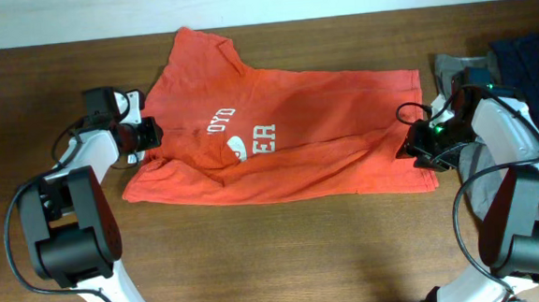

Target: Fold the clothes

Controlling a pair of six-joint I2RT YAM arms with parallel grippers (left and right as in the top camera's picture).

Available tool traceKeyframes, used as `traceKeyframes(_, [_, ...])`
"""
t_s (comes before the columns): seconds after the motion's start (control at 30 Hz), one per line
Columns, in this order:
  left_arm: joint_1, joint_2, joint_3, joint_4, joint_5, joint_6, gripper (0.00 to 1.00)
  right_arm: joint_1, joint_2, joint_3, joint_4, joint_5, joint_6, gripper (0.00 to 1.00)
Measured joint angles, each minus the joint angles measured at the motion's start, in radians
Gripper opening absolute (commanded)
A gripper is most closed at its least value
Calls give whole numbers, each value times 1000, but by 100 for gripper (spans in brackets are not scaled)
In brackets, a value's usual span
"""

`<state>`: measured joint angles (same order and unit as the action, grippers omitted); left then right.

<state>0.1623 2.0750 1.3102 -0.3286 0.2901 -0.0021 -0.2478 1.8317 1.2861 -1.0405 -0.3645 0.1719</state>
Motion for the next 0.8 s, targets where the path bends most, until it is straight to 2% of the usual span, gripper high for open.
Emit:
traceKeyframes(0.4, [1, 7, 3, -12, 21, 0, 8, 0, 0, 0, 0, 0, 0, 47])
traceKeyframes(0.8, [21, -10, 4, -31, 21, 1, 7, 0, 0, 0, -11, 0, -22, 47])
